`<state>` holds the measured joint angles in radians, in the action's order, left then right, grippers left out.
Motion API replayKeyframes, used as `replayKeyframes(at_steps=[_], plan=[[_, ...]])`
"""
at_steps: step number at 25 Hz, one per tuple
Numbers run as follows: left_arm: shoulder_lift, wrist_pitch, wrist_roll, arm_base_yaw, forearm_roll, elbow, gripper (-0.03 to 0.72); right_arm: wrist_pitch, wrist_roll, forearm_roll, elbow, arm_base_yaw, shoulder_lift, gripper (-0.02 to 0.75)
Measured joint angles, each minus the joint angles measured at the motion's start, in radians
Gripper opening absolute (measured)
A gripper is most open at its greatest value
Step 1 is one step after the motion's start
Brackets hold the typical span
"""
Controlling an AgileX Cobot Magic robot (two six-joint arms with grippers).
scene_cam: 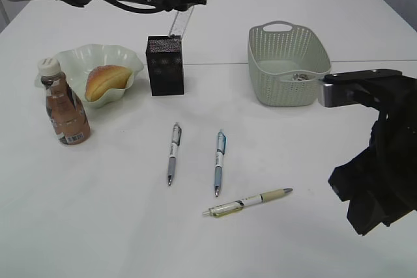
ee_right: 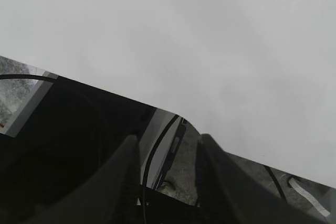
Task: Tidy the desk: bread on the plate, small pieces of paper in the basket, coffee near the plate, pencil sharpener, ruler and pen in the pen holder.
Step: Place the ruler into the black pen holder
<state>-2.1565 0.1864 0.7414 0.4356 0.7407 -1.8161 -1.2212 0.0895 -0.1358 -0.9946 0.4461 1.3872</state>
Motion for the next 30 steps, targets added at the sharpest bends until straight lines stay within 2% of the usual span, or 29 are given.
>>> replayKeyframes(at_steps=[10, 26, 30], plan=[[-0.036, -0.268, 0.000, 0.000, 0.020, 0.000, 0.240, 0.000, 0.000, 0.000, 0.000, 0.000, 0.000, 0.262], [-0.169, -0.474, -0.003, -0.003, 0.059, 0.000, 0.239, 0.000, 0.000, -0.001, 0.000, 0.000, 0.000, 0.261], [-0.190, -0.498, -0.061, -0.007, 0.017, 0.000, 0.239, 0.000, 0.000, -0.001, 0.000, 0.000, 0.000, 0.261]])
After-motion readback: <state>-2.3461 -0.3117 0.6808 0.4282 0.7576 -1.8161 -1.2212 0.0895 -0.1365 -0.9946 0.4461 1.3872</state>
